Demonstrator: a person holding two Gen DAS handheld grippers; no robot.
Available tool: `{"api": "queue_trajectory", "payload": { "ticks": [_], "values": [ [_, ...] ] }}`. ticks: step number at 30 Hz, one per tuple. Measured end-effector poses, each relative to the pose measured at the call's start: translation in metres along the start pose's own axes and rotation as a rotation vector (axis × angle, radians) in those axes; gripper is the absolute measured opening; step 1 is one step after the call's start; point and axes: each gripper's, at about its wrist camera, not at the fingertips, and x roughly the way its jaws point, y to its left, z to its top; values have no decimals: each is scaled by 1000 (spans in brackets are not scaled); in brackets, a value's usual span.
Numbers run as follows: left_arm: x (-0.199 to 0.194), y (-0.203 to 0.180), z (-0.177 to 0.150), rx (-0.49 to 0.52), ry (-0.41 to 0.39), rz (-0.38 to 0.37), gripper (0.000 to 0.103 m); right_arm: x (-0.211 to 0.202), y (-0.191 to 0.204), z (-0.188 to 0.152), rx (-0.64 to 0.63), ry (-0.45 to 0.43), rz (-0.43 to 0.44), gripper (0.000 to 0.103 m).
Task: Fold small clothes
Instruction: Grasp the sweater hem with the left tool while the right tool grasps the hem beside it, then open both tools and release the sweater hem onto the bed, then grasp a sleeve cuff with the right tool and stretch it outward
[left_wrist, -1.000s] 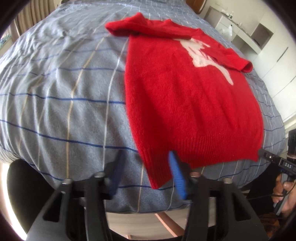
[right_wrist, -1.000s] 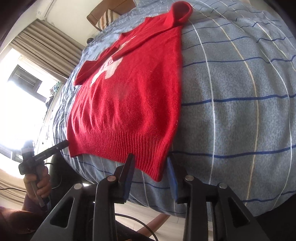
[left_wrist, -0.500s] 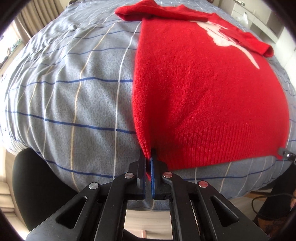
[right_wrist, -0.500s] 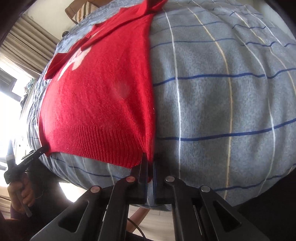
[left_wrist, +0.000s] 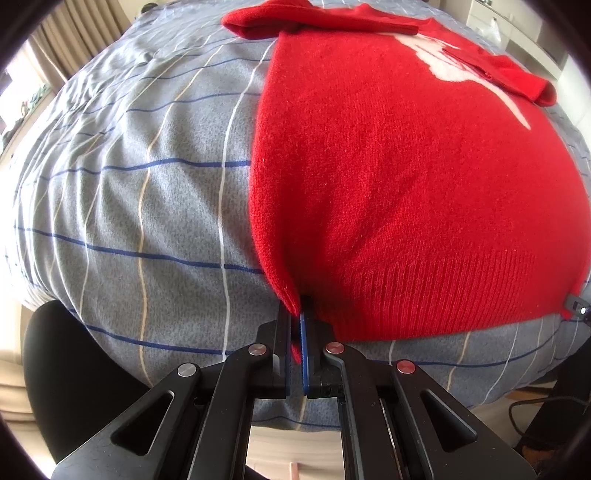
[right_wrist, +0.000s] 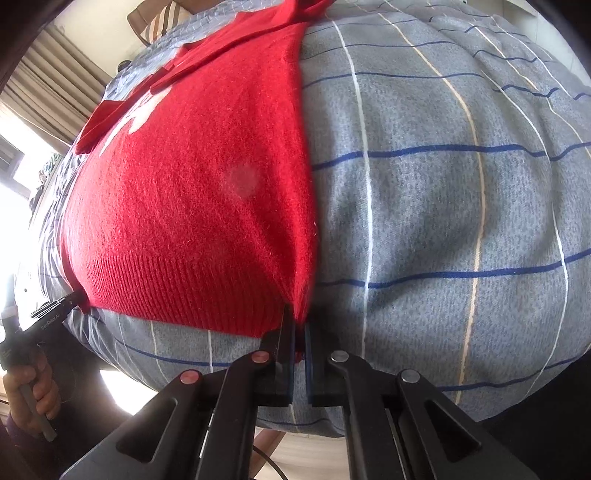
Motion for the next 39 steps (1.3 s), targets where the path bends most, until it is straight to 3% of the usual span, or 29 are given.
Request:
{"api": "queue_trajectory", "payload": {
  "ticks": [10,12,13,14,15,17,20,22,24,27,31,35,37,38,39],
  "values": [
    [-17,-9,-11,28,10,30,5,-1,1,1,8,-1,0,4],
    [-25,-13,-14,45,13,46,16,-2,0,0,15,4,12,11],
    [-31,-15,-15,54,19,47,28,-3,-1,-1,21,16,26,14],
    [-37,-15,-17,59,21,43,41,-5,-3,-3,27,41,39,24],
    [-47,-14,-18,58,12,33,46,-8,-6,-6,29,71,49,31],
    [-73,-8,-19,42,-40,25,59,-25,-16,-11,13,100,24,31],
    [-114,4,-12,-10,-161,35,75,-69,-21,4,-99,20,-167,38],
    [-132,11,-2,-51,-229,39,76,-97,-11,29,-180,-75,-247,46],
    [-145,14,11,-92,-277,13,76,-112,11,59,-254,-150,-231,56],
    [-155,15,23,-122,-326,-14,76,-100,64,104,-408,-198,-150,57],
    [-158,18,26,-133,-346,-39,78,-42,137,151,-636,-213,-22,57],
    [-155,23,15,-145,-330,-17,79,37,178,184,-742,-179,-56,55],
    [-150,30,8,-159,-309,5,79,60,173,194,-685,-145,-42,35],
    [-146,36,6,-170,-298,15,79,60,167,200,-637,-152,-33,14],
    [-142,42,3,-183,-286,23,79,52,156,206,-577,-163,-15,7]
  ]
}}
